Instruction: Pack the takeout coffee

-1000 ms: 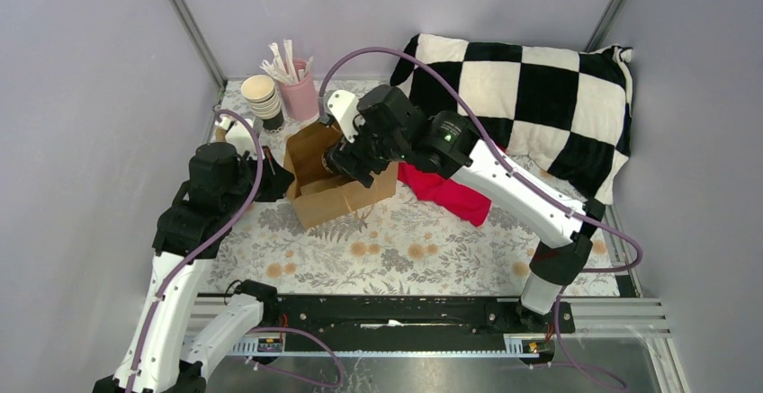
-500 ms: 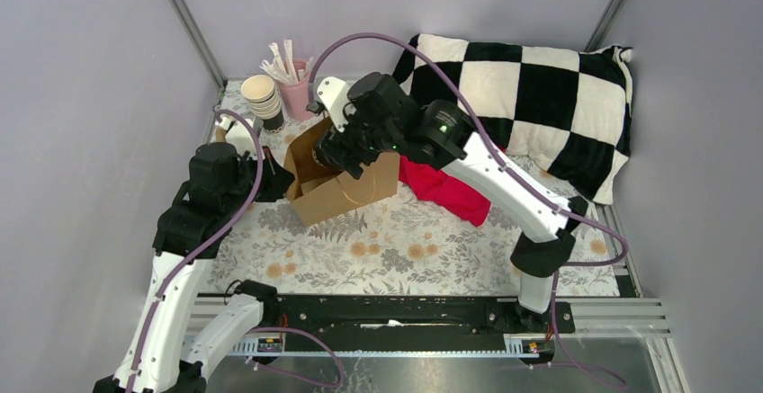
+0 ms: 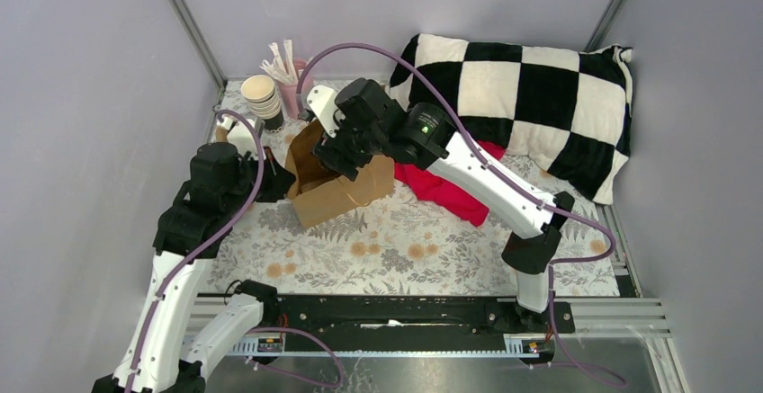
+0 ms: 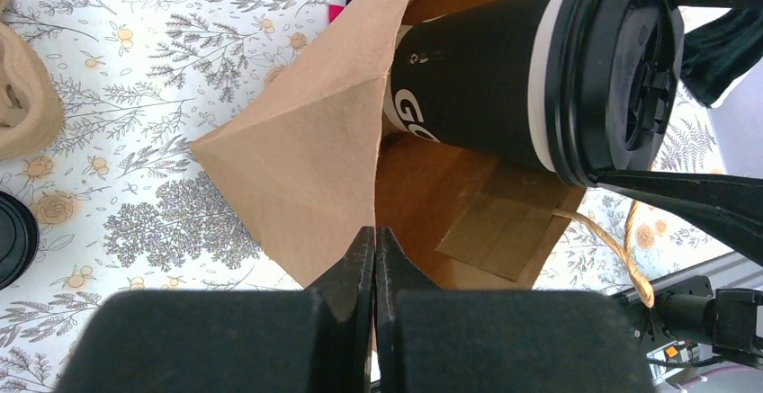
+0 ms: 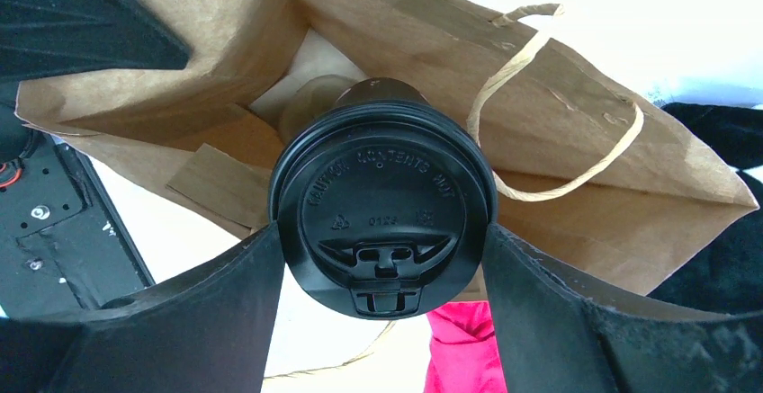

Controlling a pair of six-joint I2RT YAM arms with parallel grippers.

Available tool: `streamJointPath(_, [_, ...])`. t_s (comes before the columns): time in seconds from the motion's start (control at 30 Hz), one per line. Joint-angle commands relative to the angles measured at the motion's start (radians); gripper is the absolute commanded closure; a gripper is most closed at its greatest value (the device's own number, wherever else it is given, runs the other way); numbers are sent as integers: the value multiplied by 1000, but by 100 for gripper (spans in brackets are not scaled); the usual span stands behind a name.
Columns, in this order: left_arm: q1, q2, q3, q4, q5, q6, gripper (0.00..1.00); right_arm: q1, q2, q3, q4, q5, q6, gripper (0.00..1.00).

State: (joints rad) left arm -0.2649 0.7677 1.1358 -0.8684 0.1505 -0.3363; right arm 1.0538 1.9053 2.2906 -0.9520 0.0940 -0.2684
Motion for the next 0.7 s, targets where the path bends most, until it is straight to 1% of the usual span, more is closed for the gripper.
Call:
streamJointPath(0.0, [-10,-2,5,25,11,19,100,3,28,65,7,9,4,55])
streamJointPath(0.13, [-14,-1,5,25,3,25,100,3,12,76,29,10,26,55])
streamJointPath(0.27, [-20,3,5,25,0,29,100,3,10,62,48,35,14,55])
streamJointPath(0.37, [-26,0,5,25,-6,34,100,3,38,113,13,33,11,55])
streamJointPath(0.5, [-32,2,5,17,-11,42,100,3,38,107,23,26,7,56])
streamJointPath(0.6, [-40,3,8,11,-28,51,100,3,51,162,2,-4,31,56])
streamJointPath(0.67, [-43,5,11,11,-34,55,100,2,45,169,2,-17,47,56])
